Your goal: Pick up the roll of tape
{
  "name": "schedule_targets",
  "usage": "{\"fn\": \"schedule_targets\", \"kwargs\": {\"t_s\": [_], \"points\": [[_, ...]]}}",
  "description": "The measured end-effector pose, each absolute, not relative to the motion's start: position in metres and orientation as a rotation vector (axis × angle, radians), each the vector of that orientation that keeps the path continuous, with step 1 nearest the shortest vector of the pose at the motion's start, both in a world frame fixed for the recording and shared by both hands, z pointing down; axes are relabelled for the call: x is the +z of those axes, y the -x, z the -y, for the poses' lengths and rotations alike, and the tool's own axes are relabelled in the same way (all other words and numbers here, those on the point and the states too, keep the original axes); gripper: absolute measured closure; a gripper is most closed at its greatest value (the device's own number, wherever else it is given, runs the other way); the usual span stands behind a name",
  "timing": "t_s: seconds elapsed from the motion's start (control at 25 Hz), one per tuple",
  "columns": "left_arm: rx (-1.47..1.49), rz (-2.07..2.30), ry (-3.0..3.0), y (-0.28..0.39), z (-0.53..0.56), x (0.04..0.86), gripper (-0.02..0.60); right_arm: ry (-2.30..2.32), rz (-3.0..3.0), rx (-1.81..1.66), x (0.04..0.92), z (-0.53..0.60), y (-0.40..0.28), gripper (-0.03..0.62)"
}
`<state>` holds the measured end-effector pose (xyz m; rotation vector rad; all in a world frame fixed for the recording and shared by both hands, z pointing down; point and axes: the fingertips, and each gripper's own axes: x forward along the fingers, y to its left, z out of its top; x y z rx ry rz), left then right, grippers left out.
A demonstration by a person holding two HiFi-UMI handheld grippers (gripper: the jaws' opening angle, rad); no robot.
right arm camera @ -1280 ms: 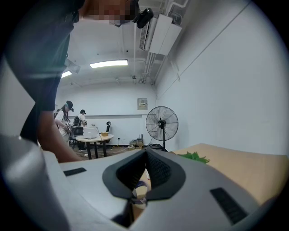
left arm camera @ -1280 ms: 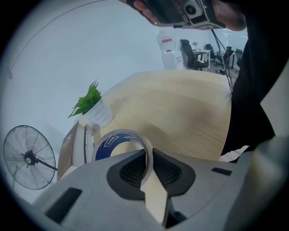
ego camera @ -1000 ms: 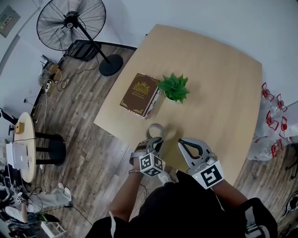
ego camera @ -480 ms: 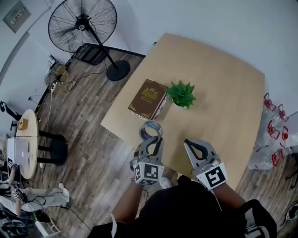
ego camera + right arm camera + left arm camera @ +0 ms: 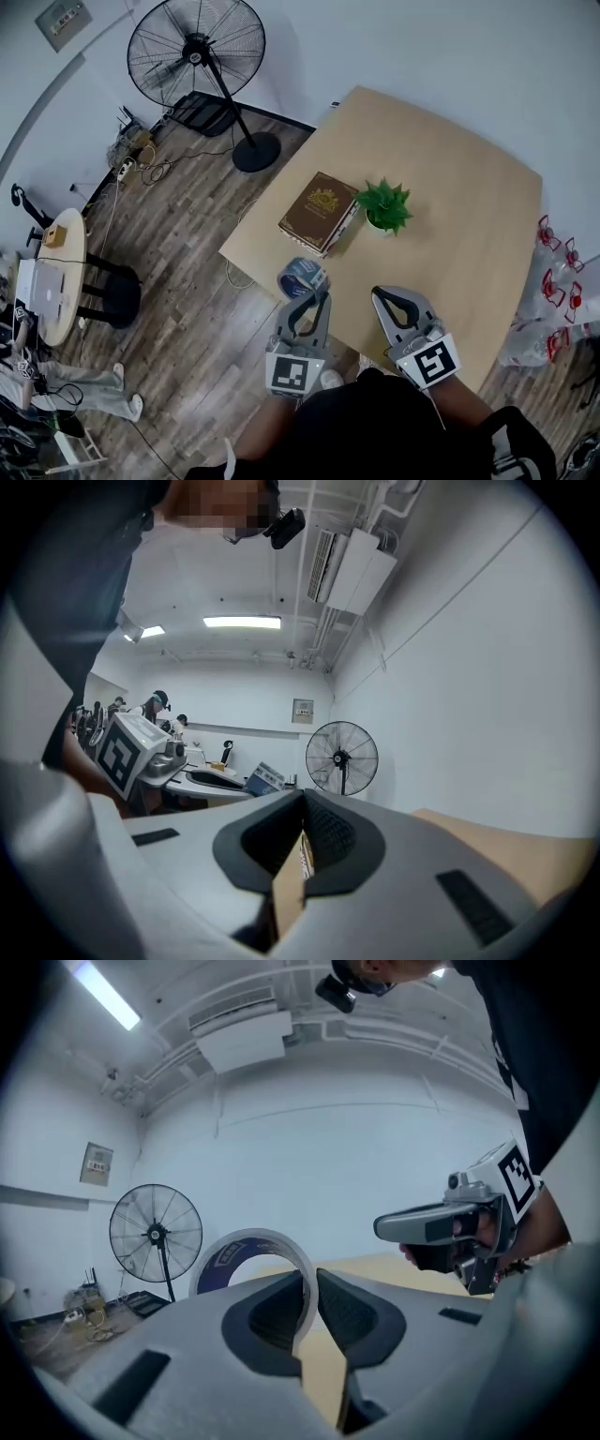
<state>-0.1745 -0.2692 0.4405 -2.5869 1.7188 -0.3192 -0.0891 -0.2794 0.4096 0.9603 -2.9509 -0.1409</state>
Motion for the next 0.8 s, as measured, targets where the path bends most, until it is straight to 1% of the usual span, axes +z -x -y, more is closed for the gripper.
{"fn": "schedule_targets", "kwargs": {"t_s": [0.12, 0.2, 0.52, 0.8], "points": [[-0.162, -1.799, 2.595, 0.182, 0.258, 0.427, 0.534, -0.943, 2.963, -0.15, 0.405, 0.276, 0.096, 0.597], [-0.115, -1.83, 2.589, 0.187, 0.251, 0.422, 0.534, -0.933, 2.967, -0.165, 0.401, 0.273, 0.099, 0.598], [-0.061, -1.843, 2.572, 0.199, 0.237, 0.411, 0.534, -0.981, 2.891, -0.204, 0.403, 0.274, 0.103, 0.6], [-0.026, -1.827, 2.572, 0.194, 0.23, 0.404, 0.532, -1.061, 2.927, -0.266, 0.389, 0.269, 0.096, 0.6]]}}
